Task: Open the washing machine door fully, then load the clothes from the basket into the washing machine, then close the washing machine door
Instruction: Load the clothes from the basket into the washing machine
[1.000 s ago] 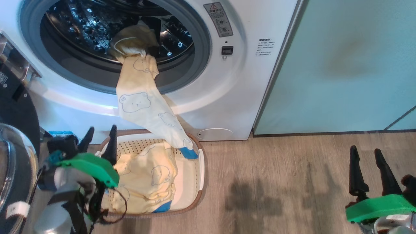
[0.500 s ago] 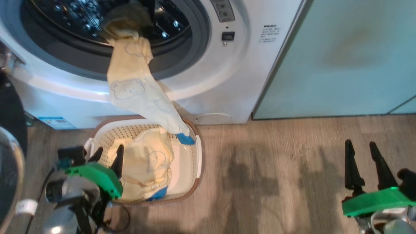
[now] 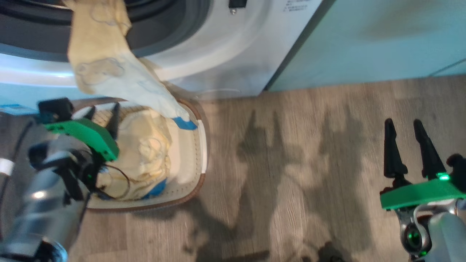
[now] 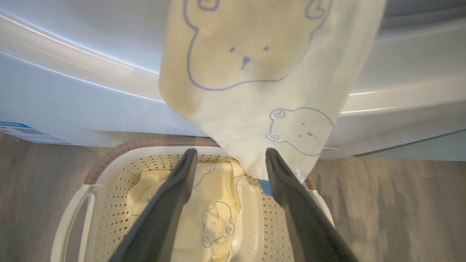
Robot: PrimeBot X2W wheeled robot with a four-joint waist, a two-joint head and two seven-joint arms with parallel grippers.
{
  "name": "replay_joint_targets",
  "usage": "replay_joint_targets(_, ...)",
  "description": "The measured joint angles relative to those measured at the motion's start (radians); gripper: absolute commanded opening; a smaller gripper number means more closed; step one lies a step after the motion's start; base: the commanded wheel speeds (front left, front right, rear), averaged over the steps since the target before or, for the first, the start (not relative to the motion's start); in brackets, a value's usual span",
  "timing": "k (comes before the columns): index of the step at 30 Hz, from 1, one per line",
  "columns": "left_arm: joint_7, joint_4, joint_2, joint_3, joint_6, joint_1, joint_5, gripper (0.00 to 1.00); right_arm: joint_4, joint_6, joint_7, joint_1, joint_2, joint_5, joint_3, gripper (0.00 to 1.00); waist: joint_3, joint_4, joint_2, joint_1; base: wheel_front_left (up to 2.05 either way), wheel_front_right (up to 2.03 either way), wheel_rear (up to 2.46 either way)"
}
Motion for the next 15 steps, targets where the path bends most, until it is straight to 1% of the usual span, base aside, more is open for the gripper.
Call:
replay_joint_targets(5,0.000,0.051,0.051,-0.025,0.000,-0.066,-0.057,1.00,-0.011,0.000,0.000,-0.040,0.000,0.002,0.008,1.00,0.071,-0.033,0.0000,0.0000,0.00,0.00,0.00)
replay_joint_targets(10,-0.001,0.070,0.077,-0.062,0.000,-0.107,-0.099,1.00,-0.013,0.000,0.000,-0.046,0.001,0.002,0.010,1.00,0.123,-0.057,0.0000,-0.0002,0.00,0.00,0.00)
replay_joint_targets(15,-0.003,0.055,0.100,-0.123,0.000,-0.151,-0.134,1.00,-0.014,0.000,0.000,-0.063,0.001,-0.001,0.012,1.00,0.157,-0.060,0.0000,-0.0002,0.00,0.00,0.00)
